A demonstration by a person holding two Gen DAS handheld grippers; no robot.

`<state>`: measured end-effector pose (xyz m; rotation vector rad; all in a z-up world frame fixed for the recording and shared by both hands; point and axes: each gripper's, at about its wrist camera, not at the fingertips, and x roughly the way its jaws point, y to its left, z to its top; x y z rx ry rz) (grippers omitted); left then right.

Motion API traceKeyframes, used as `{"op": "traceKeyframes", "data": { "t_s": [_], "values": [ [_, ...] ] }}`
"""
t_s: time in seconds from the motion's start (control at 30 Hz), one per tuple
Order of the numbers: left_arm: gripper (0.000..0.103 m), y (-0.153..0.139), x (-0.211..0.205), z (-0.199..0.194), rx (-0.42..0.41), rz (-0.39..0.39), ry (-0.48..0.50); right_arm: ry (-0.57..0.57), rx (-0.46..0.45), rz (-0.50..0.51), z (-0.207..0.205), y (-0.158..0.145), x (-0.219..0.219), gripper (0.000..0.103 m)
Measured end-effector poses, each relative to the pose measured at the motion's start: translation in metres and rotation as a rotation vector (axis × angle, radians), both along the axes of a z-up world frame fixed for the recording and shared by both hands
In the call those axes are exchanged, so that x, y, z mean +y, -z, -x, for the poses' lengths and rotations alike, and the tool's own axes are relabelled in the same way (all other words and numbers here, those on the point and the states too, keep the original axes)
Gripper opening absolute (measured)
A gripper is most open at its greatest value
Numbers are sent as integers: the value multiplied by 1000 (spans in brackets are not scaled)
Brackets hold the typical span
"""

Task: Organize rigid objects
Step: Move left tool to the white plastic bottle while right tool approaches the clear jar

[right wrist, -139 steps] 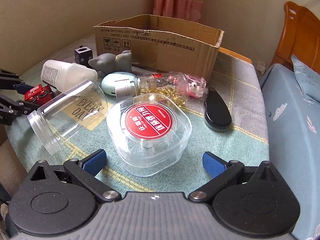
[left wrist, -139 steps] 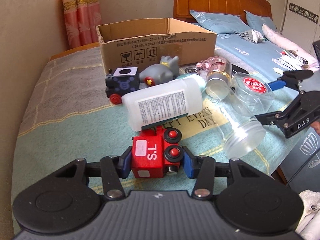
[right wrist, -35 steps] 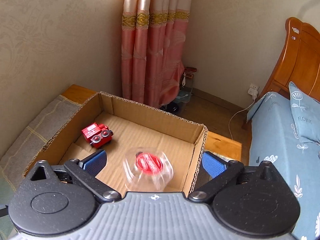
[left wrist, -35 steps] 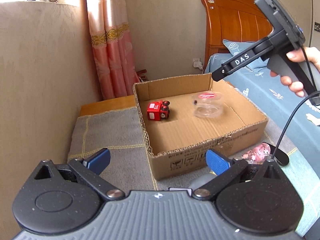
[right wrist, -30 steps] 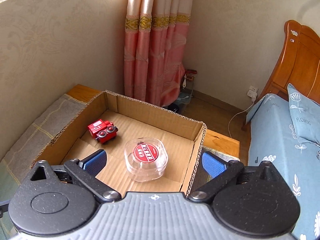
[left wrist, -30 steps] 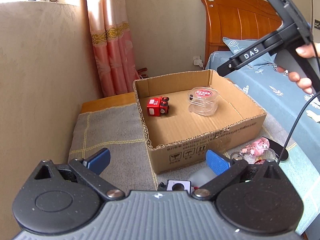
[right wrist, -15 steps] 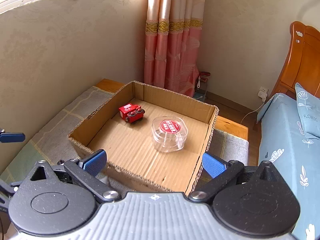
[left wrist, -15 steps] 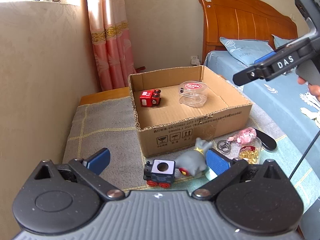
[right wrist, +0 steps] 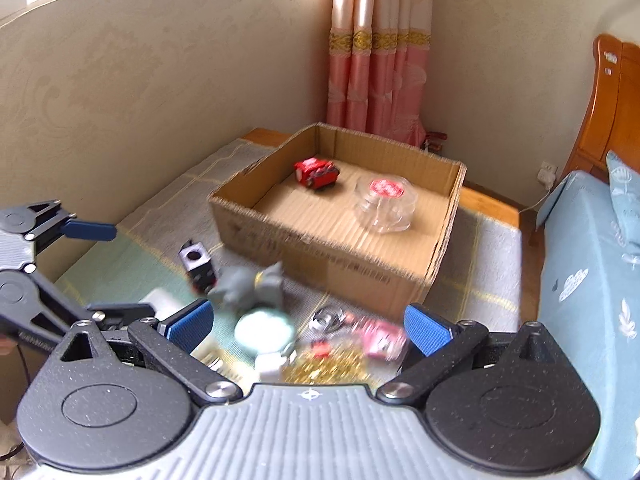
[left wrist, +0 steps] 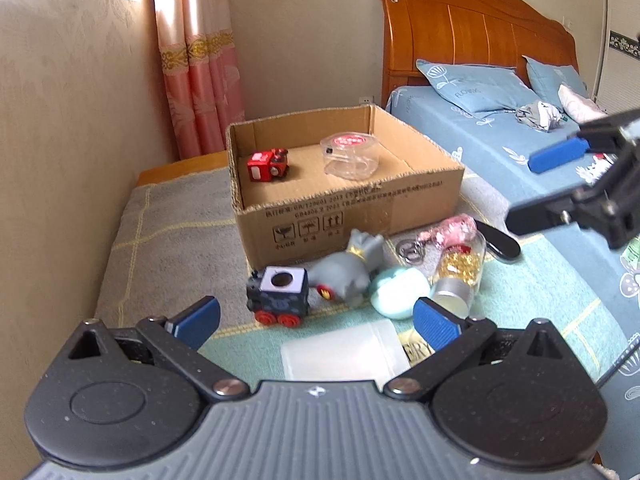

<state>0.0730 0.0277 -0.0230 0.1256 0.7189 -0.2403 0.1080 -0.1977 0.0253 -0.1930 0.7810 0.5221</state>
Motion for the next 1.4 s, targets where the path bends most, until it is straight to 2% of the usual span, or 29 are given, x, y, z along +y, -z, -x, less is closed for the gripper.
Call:
{"op": "traceKeyframes", "data": {
  "t_s": [0.23, 0.37, 0.57, 0.73, 1.17, 1.4],
  "values": [
    [102, 20, -1, 7, 16, -17, -12, -17, 33, -10, 50, 46, 11, 103],
    [102, 21, 6, 8, 11, 2, -22, -75, 25, 14, 72, 62, 34, 103],
    [102, 23, 11, 7, 10, 10, -24, -95, -11, 85, 79, 80, 73, 103],
    [102, 27, 11, 5, 19, 11, -15, -59, -7, 98, 74, 92, 84, 103],
    [102, 43, -7, -4, 75, 18, 45, 178, 23, 111, 83, 101, 10, 103],
    [102, 56, -15, -9, 111, -13, 51, 267, 36, 99, 64, 113, -16, 103]
  ]
}}
